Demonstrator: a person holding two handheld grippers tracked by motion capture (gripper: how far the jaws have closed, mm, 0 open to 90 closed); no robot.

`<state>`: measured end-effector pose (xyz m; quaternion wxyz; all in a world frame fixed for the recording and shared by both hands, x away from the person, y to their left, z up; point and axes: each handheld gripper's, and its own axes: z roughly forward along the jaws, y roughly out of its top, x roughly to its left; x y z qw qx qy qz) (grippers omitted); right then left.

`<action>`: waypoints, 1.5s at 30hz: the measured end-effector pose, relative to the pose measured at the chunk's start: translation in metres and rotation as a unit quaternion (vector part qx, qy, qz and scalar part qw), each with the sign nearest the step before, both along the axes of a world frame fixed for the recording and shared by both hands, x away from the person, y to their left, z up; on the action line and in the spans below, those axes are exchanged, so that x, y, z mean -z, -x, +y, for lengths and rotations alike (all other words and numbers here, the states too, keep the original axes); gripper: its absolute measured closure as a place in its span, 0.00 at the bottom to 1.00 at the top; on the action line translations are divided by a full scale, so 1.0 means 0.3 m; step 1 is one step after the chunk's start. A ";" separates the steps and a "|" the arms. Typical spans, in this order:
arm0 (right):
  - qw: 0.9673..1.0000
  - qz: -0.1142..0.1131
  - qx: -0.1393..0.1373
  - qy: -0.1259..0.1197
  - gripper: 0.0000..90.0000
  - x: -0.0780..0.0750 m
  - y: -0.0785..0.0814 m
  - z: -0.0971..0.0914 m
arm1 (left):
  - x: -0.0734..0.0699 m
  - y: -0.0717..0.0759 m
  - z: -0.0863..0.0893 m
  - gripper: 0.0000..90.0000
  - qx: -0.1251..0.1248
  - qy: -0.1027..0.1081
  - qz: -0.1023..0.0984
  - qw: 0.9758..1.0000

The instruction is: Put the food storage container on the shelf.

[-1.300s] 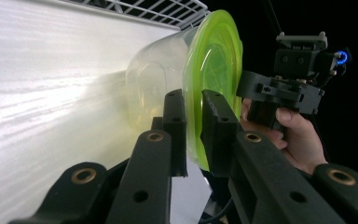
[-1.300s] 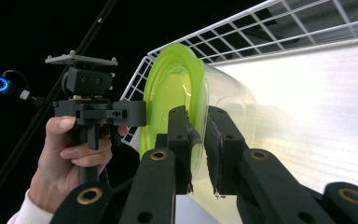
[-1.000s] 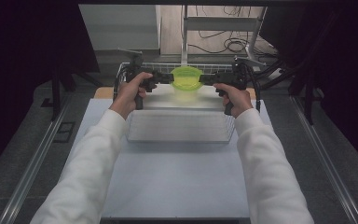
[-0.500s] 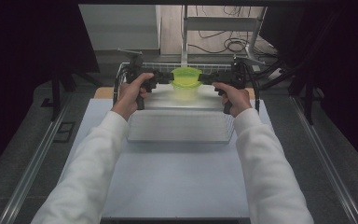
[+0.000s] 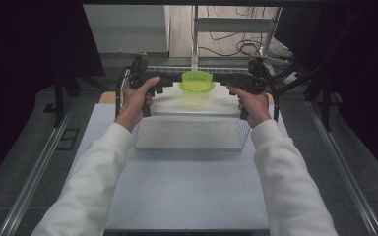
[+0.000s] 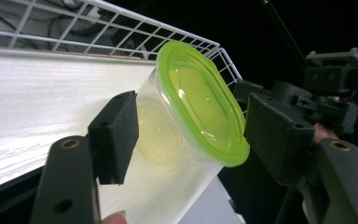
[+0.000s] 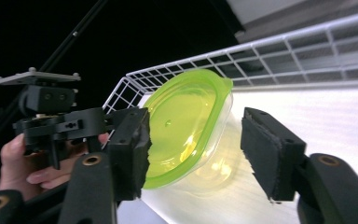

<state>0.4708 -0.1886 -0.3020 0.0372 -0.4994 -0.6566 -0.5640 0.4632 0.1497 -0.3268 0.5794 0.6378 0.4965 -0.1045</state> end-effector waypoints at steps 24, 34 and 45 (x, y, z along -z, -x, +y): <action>0.987 -0.126 -0.052 0.086 0.33 0.026 0.256 -0.081 | 0.018 0.312 0.068 0.32 0.010 -0.040 -0.088 0.995; 0.987 -0.128 -0.069 0.073 0.33 0.145 0.434 -0.190 | 0.152 0.537 0.092 0.32 0.022 -0.103 -0.105 0.989; 0.988 -0.080 -0.074 0.106 0.30 0.394 0.601 -0.310 | 0.388 0.698 0.133 0.32 0.019 -0.138 -0.054 0.989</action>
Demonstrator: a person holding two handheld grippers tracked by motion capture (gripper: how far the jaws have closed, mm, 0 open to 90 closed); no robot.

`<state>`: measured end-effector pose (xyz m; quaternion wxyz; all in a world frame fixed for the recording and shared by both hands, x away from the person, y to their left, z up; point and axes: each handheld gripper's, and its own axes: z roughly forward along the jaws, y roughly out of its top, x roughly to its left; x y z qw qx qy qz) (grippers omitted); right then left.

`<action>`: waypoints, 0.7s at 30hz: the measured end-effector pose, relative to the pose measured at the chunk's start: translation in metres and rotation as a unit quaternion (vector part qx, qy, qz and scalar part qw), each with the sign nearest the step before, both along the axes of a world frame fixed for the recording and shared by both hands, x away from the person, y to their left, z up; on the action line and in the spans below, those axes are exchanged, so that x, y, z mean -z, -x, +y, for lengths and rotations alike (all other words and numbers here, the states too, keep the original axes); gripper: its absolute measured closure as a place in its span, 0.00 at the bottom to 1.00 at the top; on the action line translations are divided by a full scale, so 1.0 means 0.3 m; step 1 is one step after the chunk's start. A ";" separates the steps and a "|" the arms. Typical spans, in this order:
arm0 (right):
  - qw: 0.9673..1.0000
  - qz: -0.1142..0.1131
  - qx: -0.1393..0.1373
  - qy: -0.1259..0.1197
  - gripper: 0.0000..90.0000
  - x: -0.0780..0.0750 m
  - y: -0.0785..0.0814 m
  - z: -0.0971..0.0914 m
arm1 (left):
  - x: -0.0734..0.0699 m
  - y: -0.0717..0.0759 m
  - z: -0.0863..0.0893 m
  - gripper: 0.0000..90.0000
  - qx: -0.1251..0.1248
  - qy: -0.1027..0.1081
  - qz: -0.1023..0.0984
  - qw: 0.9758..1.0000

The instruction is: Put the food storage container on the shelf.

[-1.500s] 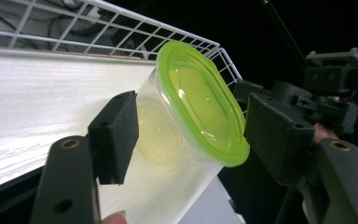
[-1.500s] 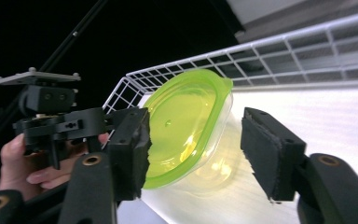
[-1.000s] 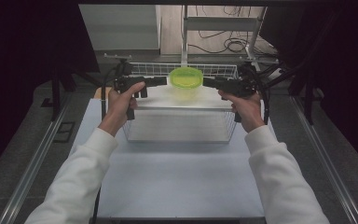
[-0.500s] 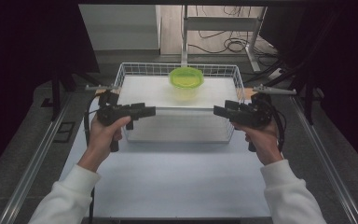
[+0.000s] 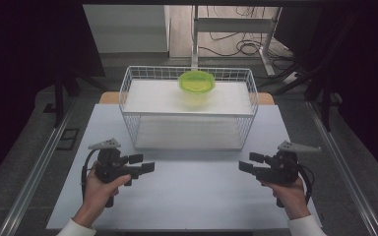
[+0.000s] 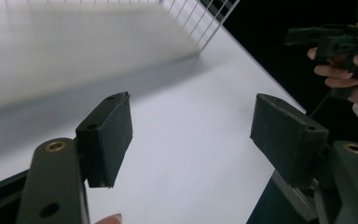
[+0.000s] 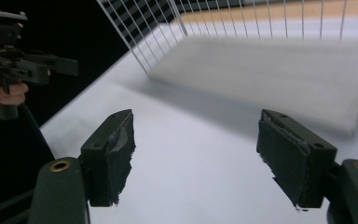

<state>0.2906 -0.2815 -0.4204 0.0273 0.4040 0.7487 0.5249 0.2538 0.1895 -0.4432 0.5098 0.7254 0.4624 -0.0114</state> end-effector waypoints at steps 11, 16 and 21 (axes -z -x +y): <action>0.997 0.049 0.017 0.054 0.27 0.163 0.015 -0.041 | 0.135 0.032 0.027 0.32 -0.010 -0.051 0.023 0.998; 0.997 0.039 0.022 0.067 0.26 0.168 0.019 -0.039 | 0.136 0.032 0.043 0.32 -0.022 -0.051 0.018 0.998; 0.997 0.034 0.024 0.068 0.24 0.168 0.017 -0.043 | 0.143 0.028 0.049 0.32 -0.026 -0.052 0.021 0.998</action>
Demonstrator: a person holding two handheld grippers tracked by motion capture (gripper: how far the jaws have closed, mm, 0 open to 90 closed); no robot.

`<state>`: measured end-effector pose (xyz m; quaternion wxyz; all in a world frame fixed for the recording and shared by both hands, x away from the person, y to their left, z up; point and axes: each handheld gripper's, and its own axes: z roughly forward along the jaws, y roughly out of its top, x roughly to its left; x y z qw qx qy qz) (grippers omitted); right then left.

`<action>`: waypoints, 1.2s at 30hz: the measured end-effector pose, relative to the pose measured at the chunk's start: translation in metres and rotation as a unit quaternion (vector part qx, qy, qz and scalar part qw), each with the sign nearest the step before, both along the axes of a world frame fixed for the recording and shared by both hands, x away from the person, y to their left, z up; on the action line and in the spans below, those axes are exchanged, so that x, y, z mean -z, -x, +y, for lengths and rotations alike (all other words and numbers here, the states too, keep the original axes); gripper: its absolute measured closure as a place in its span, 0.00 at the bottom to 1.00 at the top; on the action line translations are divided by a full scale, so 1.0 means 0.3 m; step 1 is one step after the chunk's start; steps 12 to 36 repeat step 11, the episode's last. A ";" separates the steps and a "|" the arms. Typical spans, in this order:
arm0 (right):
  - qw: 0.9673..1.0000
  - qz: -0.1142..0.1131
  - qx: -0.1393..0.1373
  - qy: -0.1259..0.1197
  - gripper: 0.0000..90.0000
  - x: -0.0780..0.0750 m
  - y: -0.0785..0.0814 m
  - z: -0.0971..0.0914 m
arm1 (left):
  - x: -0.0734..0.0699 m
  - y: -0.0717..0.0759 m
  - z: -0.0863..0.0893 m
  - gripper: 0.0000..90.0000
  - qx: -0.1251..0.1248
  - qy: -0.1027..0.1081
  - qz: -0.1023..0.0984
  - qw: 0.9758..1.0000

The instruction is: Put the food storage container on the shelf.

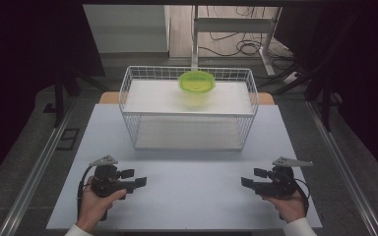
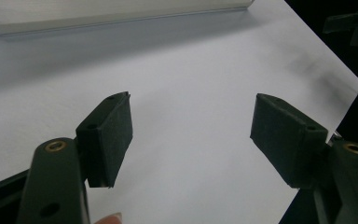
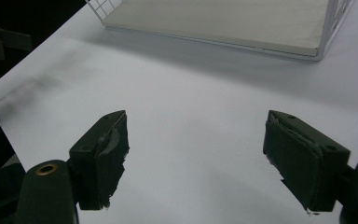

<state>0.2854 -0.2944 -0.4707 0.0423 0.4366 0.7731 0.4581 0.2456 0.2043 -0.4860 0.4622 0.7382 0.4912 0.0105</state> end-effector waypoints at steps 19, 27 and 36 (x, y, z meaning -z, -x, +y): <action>1.000 -0.011 -0.002 -0.003 0.21 -0.003 -0.002 -0.007 | 0.006 -0.005 -0.003 0.32 0.003 -0.006 0.003 1.000; 1.000 -0.011 -0.002 -0.003 0.21 -0.003 -0.002 -0.007 | 0.006 -0.005 -0.003 0.32 0.003 -0.006 0.003 1.000; 1.000 -0.011 -0.002 -0.003 0.21 -0.003 -0.002 -0.007 | 0.006 -0.005 -0.003 0.32 0.003 -0.006 0.003 1.000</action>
